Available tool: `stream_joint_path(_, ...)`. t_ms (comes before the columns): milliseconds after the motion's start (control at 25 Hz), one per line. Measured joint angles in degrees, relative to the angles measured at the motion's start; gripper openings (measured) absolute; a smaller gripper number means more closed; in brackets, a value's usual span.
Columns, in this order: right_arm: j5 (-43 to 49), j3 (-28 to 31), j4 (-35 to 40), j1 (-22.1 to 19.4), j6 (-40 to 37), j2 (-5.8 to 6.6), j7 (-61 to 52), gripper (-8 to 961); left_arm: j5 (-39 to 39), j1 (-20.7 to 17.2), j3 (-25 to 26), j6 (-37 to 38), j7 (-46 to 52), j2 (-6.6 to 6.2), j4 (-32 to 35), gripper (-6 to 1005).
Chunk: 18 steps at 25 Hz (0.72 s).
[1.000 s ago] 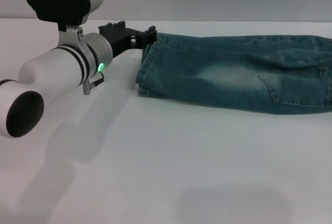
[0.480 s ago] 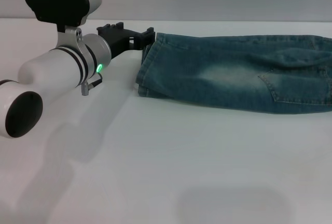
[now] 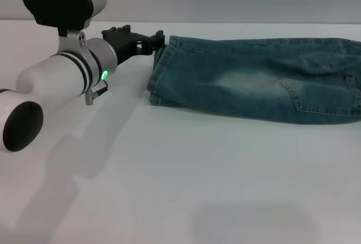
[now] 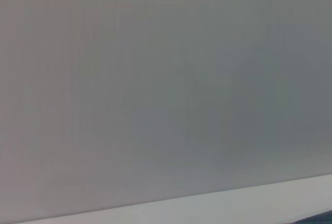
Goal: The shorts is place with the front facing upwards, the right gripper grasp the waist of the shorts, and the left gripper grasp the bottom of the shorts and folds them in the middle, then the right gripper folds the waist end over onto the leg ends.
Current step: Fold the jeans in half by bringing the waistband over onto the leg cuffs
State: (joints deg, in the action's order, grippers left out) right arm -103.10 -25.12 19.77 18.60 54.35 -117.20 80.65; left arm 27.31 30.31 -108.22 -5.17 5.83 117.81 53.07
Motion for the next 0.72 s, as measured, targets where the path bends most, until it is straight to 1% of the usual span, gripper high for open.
stream_joint_path(160,0.0,-0.6,0.9,0.1,0.0,-0.15,0.0,487,0.0,-0.2,-0.1,0.6,0.0,-0.02,-0.1,808)
stream_joint_path(360,0.0,-1.8,3.8,-0.2,1.8,-0.92,-0.2,248,0.0,-0.9,-0.2,1.4,0.0,-0.03,-0.2,808)
stream_joint_path(480,0.0,-1.9,4.9,-0.1,5.3,-1.11,-1.0,150,0.0,-1.5,-0.3,1.9,0.0,-0.01,-0.2,808)
stream_joint_path(720,-0.3,-5.2,9.0,2.1,9.1,-1.18,-6.1,102,0.1,-2.9,-0.7,3.4,0.0,0.09,-0.2,808)
